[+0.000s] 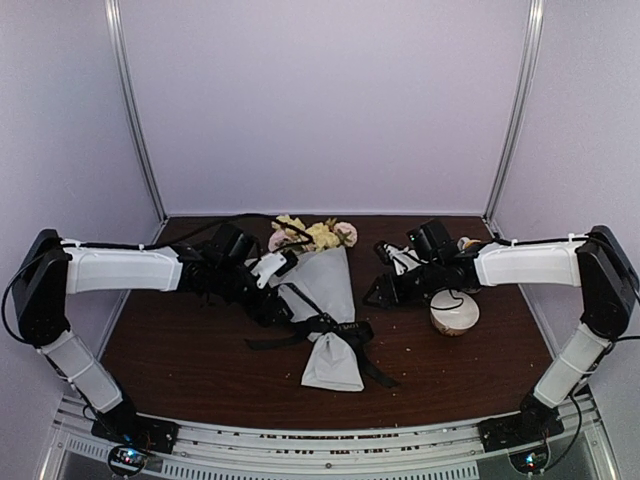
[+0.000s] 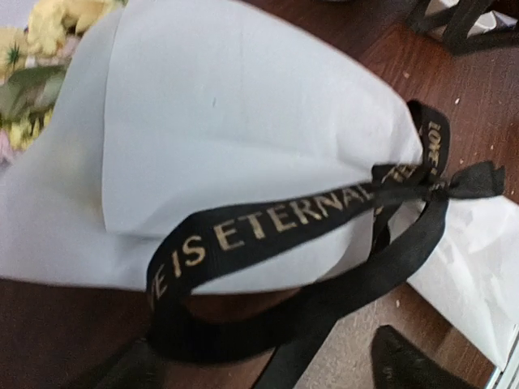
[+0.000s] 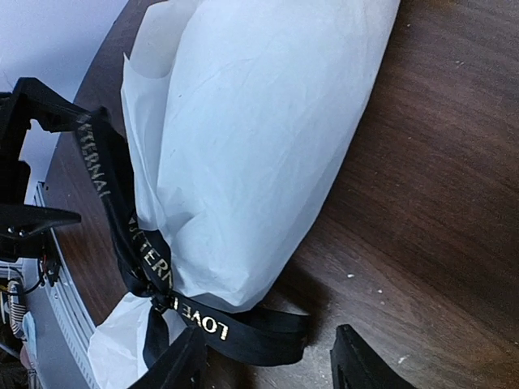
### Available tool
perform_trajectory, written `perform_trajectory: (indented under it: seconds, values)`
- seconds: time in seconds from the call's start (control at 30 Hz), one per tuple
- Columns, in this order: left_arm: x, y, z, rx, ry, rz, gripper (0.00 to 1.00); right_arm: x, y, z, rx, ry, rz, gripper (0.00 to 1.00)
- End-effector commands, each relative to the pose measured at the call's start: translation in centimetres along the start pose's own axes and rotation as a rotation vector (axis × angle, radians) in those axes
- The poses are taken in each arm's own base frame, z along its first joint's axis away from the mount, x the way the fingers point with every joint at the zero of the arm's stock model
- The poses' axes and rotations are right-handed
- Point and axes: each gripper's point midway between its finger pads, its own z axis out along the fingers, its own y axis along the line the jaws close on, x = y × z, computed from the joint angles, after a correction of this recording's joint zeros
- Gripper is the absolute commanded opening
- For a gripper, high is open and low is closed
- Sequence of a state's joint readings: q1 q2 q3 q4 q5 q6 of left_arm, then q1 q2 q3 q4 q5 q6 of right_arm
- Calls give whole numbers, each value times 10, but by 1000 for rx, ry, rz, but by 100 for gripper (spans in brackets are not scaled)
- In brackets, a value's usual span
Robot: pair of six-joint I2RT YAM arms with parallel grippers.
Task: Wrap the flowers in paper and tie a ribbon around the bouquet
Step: Tie the half-tied ribbon around the folded bouquet, then reset both arms
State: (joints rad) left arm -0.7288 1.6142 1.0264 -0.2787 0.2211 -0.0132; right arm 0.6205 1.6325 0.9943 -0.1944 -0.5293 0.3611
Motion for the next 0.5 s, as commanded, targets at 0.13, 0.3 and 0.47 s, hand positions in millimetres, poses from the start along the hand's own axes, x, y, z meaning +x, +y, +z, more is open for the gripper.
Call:
perform_trajectory:
  seconds: [0.13,0.3,0.47]
  values:
    - [54,11,-37,-79,54,-161,98,-44,-35,-72,171,-216,8,98]
    - [41,5,-57,-24,-46,-215,98,-71,-64,-134,283,-423,51,100]
    - [7,78,-116,-249,-285,-398,98,-82,-90,-199,407,-631,87,100]
